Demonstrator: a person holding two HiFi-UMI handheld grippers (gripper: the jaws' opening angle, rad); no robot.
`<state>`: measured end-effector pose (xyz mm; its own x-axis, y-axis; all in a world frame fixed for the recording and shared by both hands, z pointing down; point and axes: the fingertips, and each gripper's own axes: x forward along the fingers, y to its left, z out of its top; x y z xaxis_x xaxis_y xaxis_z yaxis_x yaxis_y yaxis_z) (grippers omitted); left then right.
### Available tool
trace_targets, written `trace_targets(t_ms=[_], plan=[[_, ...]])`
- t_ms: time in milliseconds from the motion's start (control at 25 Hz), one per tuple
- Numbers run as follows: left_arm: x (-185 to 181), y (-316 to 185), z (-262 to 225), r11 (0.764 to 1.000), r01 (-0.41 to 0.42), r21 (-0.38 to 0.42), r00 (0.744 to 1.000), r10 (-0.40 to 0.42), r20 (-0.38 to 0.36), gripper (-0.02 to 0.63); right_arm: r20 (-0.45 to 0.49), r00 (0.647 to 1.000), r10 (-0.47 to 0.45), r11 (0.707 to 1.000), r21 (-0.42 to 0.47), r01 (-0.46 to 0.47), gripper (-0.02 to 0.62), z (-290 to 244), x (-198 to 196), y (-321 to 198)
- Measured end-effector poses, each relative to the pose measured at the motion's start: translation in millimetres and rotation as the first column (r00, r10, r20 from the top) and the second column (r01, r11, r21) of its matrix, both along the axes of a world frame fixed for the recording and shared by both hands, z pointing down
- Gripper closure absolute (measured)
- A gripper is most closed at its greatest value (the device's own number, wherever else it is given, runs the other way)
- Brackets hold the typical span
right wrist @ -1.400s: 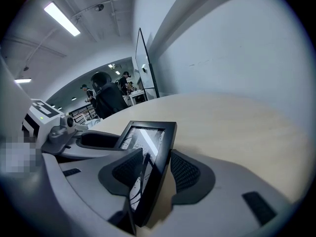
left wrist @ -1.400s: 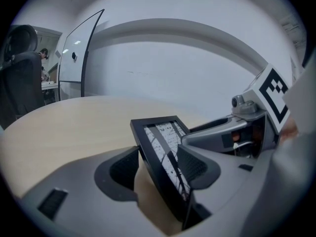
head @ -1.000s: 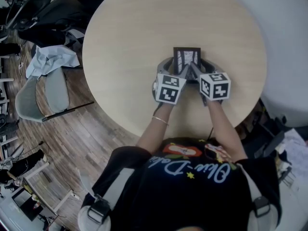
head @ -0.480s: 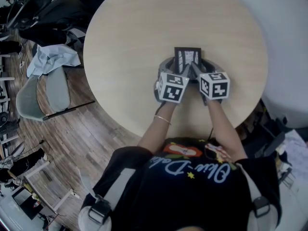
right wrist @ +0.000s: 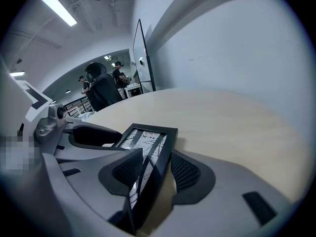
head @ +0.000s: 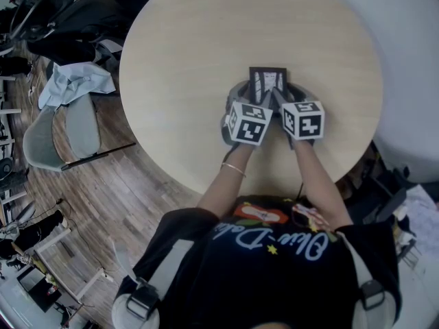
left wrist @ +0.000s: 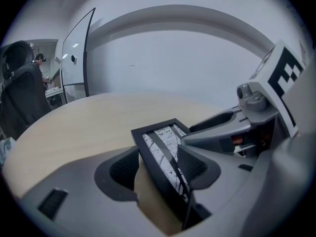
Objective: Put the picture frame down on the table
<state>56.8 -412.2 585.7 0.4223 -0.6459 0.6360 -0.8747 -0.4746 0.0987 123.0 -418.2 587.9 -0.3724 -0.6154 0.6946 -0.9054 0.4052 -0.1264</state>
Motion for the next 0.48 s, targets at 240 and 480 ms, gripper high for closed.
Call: trace_targets(t_ms=[240,480], plan=[[0.6,1.8,2.9,1.000,-0.003,-0.004,0.999,0.003,0.039,0.379,-0.029,1.000,0.003,1.000,-0.010,-0.004,0.440,3.3,-1.5,0.7],[1.0,1.7,2.7,1.000,-0.003,0.005,0.999,0.002,0.049,0.379,-0.043,0.999,0.007,1.000,-0.008,-0.007,0.442,2.3,-1.0,0.5]])
